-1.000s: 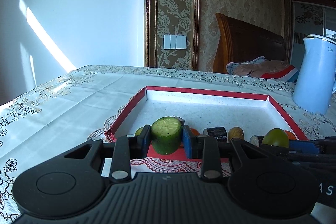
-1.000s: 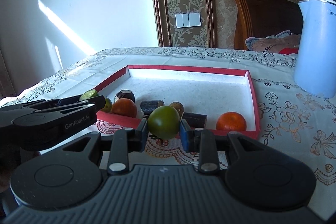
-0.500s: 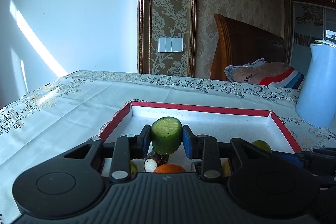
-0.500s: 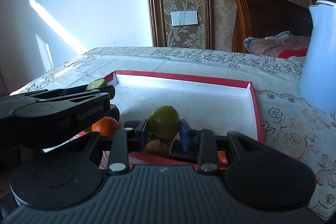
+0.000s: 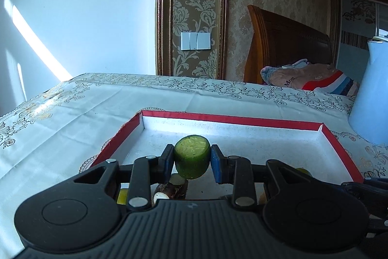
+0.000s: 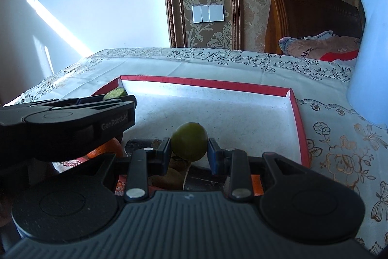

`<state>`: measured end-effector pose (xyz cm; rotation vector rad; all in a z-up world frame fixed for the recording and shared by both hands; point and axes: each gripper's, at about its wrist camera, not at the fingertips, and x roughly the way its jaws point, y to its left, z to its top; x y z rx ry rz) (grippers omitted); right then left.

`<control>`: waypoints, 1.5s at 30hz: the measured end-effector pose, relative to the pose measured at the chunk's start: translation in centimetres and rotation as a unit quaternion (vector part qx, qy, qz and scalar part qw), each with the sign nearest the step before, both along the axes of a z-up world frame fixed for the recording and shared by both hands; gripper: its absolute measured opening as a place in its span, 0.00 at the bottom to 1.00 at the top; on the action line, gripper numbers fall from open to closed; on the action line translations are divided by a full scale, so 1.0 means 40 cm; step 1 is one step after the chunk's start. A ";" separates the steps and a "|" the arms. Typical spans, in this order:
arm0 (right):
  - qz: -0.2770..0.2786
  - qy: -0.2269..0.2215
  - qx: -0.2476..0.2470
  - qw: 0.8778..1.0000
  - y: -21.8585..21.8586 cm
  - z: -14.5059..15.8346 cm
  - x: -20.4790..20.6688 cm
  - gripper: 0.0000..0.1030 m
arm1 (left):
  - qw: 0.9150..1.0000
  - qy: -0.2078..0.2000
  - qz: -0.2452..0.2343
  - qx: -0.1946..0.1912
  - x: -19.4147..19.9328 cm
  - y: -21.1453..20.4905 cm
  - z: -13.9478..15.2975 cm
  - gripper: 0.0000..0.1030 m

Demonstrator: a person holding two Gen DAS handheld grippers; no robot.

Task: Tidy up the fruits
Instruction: 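Carry the cucumber piece in the left tool and lime in the right tool over the tray, then lower the cucumber piece and lime into the tray and open both tools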

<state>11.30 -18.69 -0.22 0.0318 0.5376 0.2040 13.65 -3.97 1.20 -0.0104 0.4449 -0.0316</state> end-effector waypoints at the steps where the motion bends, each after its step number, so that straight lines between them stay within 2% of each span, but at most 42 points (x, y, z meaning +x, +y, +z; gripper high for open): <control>1: -0.003 -0.002 -0.003 1.000 0.002 -0.003 0.002 0.29 | 1.000 0.004 -0.003 -0.003 0.005 0.001 -0.004 0.30; 16: -0.014 -0.026 -0.012 0.999 0.009 -0.023 0.015 0.29 | 1.000 0.008 -0.010 0.008 0.020 -0.013 -0.026 0.31; 20: -0.018 -0.028 -0.011 0.999 0.007 -0.025 0.014 0.38 | 1.000 0.006 -0.011 0.006 0.019 -0.011 -0.028 0.32; 22: -0.020 -0.028 -0.010 0.999 0.005 -0.026 0.013 0.46 | 1.000 0.003 -0.011 0.008 0.016 -0.012 -0.028 0.41; 24: -0.022 -0.030 -0.011 0.999 0.006 -0.026 0.011 0.49 | 1.000 -0.003 -0.005 0.012 0.012 -0.014 -0.027 0.61; 32: -0.023 -0.029 -0.011 0.999 0.005 -0.026 0.005 0.49 | 1.000 -0.002 -0.005 0.013 0.007 -0.012 -0.024 0.63; 36: -0.027 -0.033 -0.009 0.999 0.001 -0.024 -0.002 0.49 | 1.000 0.000 -0.001 0.007 0.004 -0.007 -0.023 0.75; 43: -0.030 -0.035 0.005 0.999 -0.012 -0.017 -0.024 0.49 | 1.000 -0.010 0.004 0.007 -0.010 -0.003 -0.016 0.75; 45: -0.030 -0.036 0.008 0.999 -0.013 -0.015 -0.032 0.49 | 1.000 -0.015 0.008 0.007 -0.018 0.001 -0.012 0.82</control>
